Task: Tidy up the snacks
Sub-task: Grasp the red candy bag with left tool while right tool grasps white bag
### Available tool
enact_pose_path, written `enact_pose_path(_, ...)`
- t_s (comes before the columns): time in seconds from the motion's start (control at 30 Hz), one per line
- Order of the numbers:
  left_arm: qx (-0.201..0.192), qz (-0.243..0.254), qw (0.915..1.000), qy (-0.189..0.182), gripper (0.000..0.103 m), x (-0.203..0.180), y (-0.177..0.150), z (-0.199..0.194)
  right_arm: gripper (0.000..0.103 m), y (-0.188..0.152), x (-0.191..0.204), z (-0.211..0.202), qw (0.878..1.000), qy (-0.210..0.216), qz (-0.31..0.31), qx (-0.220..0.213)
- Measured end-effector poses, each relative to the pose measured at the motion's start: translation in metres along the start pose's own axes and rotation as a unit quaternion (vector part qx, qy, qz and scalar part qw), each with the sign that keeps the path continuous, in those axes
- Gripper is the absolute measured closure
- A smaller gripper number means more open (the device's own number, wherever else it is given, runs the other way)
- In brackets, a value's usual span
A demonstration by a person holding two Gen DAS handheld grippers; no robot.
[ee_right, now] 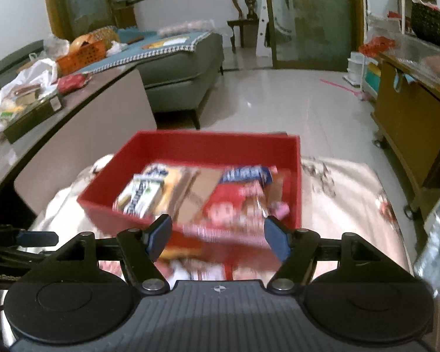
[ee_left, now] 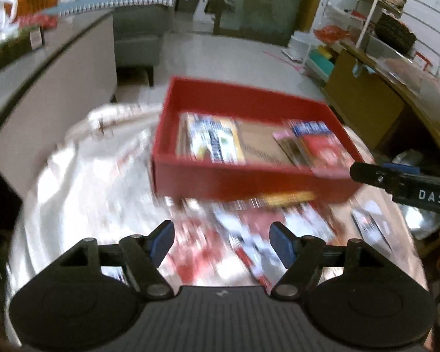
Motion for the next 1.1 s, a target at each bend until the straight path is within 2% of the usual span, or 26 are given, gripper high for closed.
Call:
enact_pose_path(0.23,0.06,0.014,0.9981,0.008,0.037,-0.013,-0.053,0.003,0.027,-0.035,-0.023,-0.03,0.999,-0.017,0.031,0.026)
enact_pose_path(0.4,0.087,0.022,0.9957,0.023,0.037,-0.021,-0.075,0.013,0.025,-0.053,-0.047,-0.042,0.997,-0.035,0.056,0.038)
enact_pose_path(0.5,0.091,0.033,0.9944,0.041,0.037,-0.026,-0.081,0.022,0.025,-0.062,-0.064,-0.042,0.995,-0.05,0.069,0.047)
enact_pose_path(0.63,0.09,0.034,0.9938,0.055,0.038,-0.027,-0.088,0.029,0.025,-0.077,-0.079,-0.025,0.992,-0.064,0.071,0.085)
enact_pose_path(0.67,0.088,0.041,0.9934,0.061,0.04,-0.029,-0.089,0.03,0.025,-0.079,-0.08,-0.019,0.991,-0.068,0.066,0.095)
enact_pose_path(0.73,0.078,0.054,0.993,0.07,0.051,-0.031,-0.09,0.029,0.025,-0.082,-0.08,-0.01,0.99,-0.07,0.06,0.109)
enact_pose_path(0.83,0.076,0.051,0.9937,0.065,0.052,-0.029,-0.089,0.029,0.025,-0.08,-0.075,0.004,0.99,-0.064,0.047,0.115)
enact_pose_path(0.93,0.074,0.052,0.994,0.061,0.054,-0.028,-0.088,0.027,0.024,-0.08,-0.067,0.025,0.987,-0.081,0.017,0.137)
enact_pose_path(1.0,0.076,0.055,0.9942,0.054,0.055,-0.029,-0.088,0.027,0.03,-0.087,-0.062,0.039,0.983,-0.084,0.006,0.161)
enact_pose_path(1.03,0.077,0.053,0.9943,0.051,0.056,-0.028,-0.088,0.026,0.03,-0.088,-0.06,0.039,0.984,-0.089,0.0,0.153)
enact_pose_path(1.1,0.078,0.05,0.9947,0.045,0.056,-0.028,-0.087,0.025,0.042,-0.088,-0.055,0.034,0.985,-0.079,-0.01,0.153)
Point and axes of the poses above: each gripper's, at about its wrist camera, not at the fingertips, and z roughly the way its jaws point, x to its left, y to its top, the point moved 2 cm from there along z, roughly the way its jaws point, and after that the axes turned 7 degrees about -z, right-handed, at the moved point
